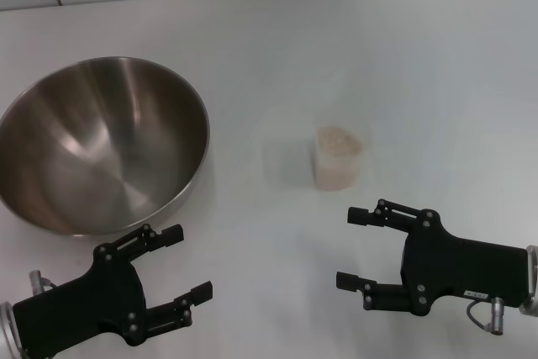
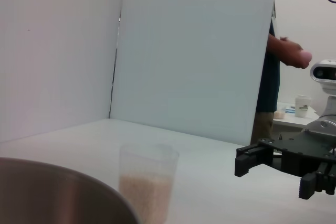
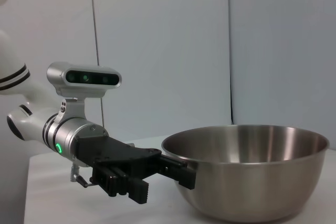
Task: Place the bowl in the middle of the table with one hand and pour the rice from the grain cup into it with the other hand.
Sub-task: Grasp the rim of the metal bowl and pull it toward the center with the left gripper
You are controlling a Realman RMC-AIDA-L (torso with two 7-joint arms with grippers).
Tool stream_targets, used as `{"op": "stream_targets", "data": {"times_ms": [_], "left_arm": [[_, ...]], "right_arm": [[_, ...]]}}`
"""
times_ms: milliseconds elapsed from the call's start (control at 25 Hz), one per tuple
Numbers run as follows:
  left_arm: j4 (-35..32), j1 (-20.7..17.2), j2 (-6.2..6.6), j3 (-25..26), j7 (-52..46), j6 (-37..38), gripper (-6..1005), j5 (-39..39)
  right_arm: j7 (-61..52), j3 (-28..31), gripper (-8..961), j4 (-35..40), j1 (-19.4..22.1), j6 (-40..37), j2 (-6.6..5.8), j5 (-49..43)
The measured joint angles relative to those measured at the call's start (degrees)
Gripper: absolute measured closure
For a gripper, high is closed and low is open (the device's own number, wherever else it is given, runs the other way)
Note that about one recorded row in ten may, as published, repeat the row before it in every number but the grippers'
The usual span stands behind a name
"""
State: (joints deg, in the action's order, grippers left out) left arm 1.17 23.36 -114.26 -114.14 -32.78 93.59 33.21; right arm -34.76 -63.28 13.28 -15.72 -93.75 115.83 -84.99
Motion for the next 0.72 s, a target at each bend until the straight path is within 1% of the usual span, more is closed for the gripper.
{"op": "stream_targets", "data": {"times_ms": [400,440,480,520,560,600,680,720], "left_arm": [[-0.15,0.02,0.01,-0.13,0.00,0.12,176,0.00],[-1.22,-0.47,0.15,0.69,1.05,8.22,176,-0.46],[-2.37,-1.05,0.27,2.08,1.50,13.13,176,-0.87],[-3.51,-1.49,0.40,3.22,1.50,16.43,177,-1.20],[-3.51,-1.49,0.40,3.22,1.50,16.43,177,-1.20],[-8.95,-3.85,1.05,7.08,-1.16,21.84,177,-1.30],[-18.06,-6.88,1.92,11.00,-7.49,22.96,178,-0.90],[-22.27,-7.92,2.32,13.01,-10.89,22.28,178,-0.46]], "right_arm": [[-0.42,0.04,126,1.34,0.41,-0.11,0.13,-0.07],[-0.43,0.07,126,1.35,0.43,-0.19,0.14,-0.08],[-0.43,0.12,126,1.36,0.46,-0.30,0.15,-0.08],[-0.44,0.12,126,1.36,0.49,-0.33,0.15,-0.08],[-0.46,0.10,126,1.37,0.50,-0.37,0.16,-0.09],[-0.48,0.09,126,1.38,0.51,-0.39,0.16,-0.09],[-0.53,0.04,126,1.39,0.60,-0.48,0.17,-0.09],[-0.55,0.03,126,1.39,0.66,-0.49,0.18,-0.10]]}}
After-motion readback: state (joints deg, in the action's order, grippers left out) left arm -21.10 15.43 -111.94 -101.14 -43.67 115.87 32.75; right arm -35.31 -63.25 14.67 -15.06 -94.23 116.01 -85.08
